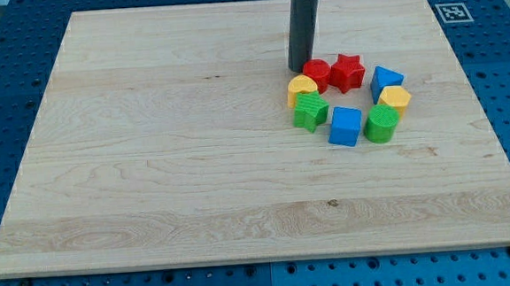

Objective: Point your arm to the centre right

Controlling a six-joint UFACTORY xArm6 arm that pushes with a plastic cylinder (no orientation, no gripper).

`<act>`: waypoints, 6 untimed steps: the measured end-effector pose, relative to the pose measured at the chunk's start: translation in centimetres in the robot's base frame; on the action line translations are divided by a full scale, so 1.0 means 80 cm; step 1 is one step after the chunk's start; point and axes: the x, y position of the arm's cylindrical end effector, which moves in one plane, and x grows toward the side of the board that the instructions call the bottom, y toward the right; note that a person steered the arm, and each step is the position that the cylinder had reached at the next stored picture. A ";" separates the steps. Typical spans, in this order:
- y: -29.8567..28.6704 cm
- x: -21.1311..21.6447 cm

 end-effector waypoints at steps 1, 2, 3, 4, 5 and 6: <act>0.000 0.000; 0.000 -0.018; 0.011 -0.076; 0.129 -0.090; 0.237 -0.041; 0.288 0.044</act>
